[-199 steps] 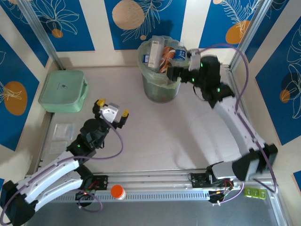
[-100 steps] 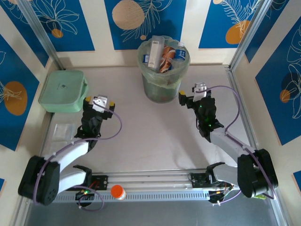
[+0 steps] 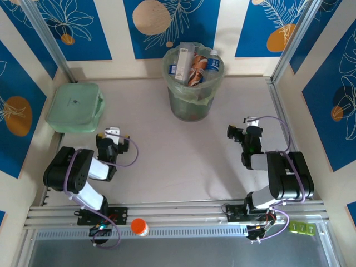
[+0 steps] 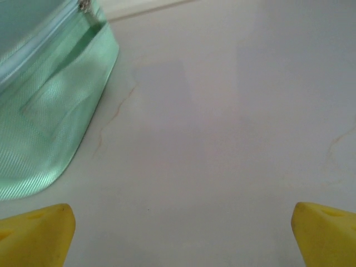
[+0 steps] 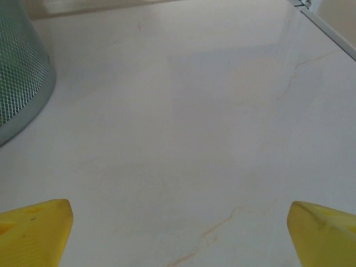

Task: Put the plastic bottles in the bin

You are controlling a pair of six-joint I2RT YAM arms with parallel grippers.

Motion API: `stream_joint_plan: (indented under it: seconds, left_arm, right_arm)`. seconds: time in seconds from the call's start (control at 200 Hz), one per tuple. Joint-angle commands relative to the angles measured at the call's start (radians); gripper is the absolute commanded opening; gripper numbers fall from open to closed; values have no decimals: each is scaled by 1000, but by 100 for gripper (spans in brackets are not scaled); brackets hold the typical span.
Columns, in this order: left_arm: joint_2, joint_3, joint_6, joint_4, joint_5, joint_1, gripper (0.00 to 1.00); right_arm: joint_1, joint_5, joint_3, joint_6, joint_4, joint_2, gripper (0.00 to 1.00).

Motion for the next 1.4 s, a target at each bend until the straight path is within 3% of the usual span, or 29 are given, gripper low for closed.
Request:
stream_joint_plan:
  seconds: [0.0,0.095,0.295,0.35,0.39,0.435,0.49,0.53,0.59,0.645,0.725,0.785,0.905,1.0,1.095,1.395]
  left_arm:
    - [-28,104,-15,-92,161,27,99]
    - [-29,128,-44,-145,197,61,99]
    - [-30,125,-45,-140,199,64,99]
    - [-31,117,-22,-126,266,65,99]
    - [-33,108,-21,-111,273,65,99]
    - [-31,107,-18,-105,274,64,99]
    - [-30,114,-22,-115,260,64,99]
    - [-30,125,-53,-137,163,64,99]
    - [-28,92,-103,-71,3,60,99]
    - [-30,106,-98,-99,-10,52,99]
    - [-26,119,-66,-119,61,42,99]
    - [-25,129,-39,-139,178,53,99]
    - [-30,129,-40,-147,196,57,99]
    - [-27,139,-49,-160,206,66,99]
    - [-24,143,-54,-167,216,73,99]
    - [-31,127,-52,-144,219,75,99]
  right_arm:
    - [5,-192,50,-24,-2,1,99]
    - [-8,-266,81,-36,-30,18,99]
    - [12,-219,73,-46,-7,20,99]
    - [-11,-278,76,-42,-16,19,99]
    - [-37,-403,71,-56,-5,20,99]
    - [-37,-445,63,-73,12,18,99]
    - [-34,-441,62,-75,13,19,99]
    - [-34,-434,63,-70,10,19,99]
    - [-11,-248,75,-24,-15,18,99]
    - [16,-137,65,-19,15,24,99]
    - [12,-144,69,-16,5,22,99]
    - [12,-149,67,-20,4,20,99]
    - [-39,-454,60,-71,23,22,99]
    - [-43,-441,67,-61,7,22,99]
    - [-29,-333,86,-37,-32,23,99]
    - [-1,-278,78,-52,-18,19,99]
